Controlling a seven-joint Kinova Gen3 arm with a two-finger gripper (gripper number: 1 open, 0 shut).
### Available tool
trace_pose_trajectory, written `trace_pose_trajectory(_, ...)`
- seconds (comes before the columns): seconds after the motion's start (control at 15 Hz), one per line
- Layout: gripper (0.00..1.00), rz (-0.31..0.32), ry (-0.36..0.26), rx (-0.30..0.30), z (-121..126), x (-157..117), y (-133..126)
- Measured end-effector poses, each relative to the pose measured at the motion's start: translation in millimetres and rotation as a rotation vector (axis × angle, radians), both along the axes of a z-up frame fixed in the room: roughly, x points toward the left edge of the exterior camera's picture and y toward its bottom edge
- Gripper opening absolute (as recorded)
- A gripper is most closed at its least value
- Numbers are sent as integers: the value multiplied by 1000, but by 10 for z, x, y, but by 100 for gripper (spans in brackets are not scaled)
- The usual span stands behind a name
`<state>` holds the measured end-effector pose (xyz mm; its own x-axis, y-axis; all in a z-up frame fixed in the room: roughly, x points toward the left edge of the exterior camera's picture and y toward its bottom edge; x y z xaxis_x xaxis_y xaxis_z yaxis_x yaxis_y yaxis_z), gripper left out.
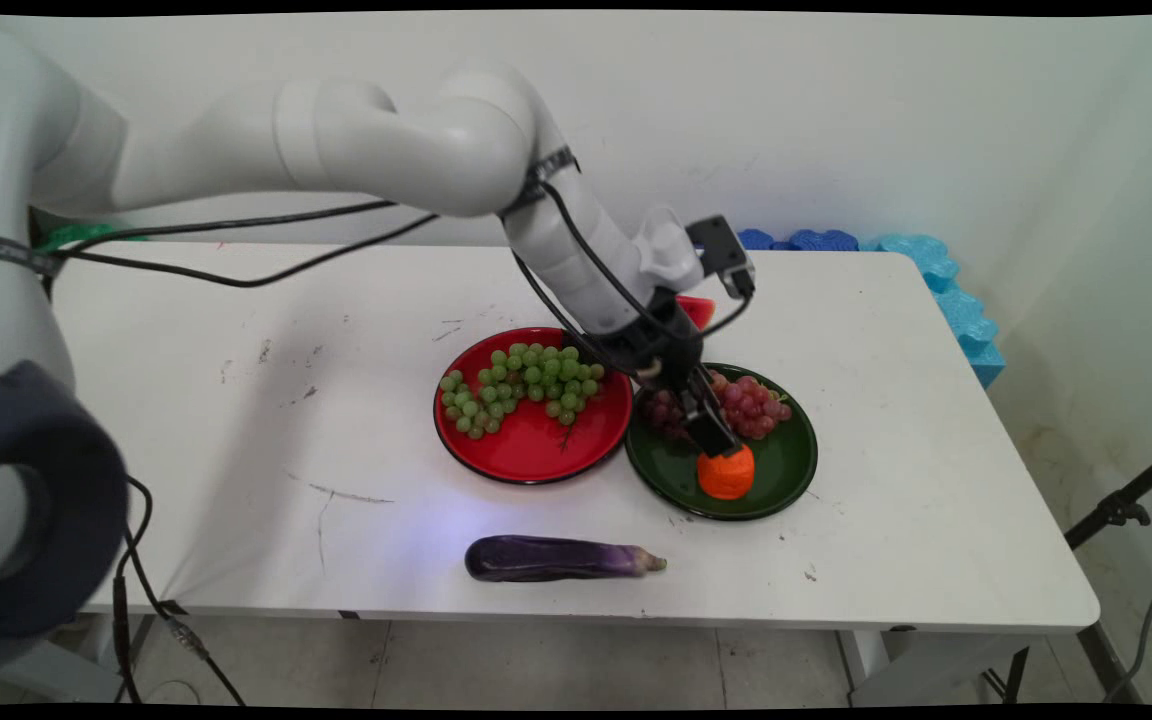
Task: Pick up the mandarin from the green plate, then place the picked object on the table
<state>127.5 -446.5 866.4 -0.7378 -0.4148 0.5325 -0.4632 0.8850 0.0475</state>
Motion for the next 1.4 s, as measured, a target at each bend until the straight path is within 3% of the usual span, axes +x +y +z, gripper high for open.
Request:
trace_pose_trajectory(0.47,100,-16,-2,32,-408,-205,-73)
trace_pose_trajectory(0.87,100,-41,-19,47,-619,-286,-84)
trace_pose_trajectory(0.93,0,-46,-23,47,-640,-287,-86)
trace_pose_trajectory(1.4,0,-78,-44,13,-514,-175,-130)
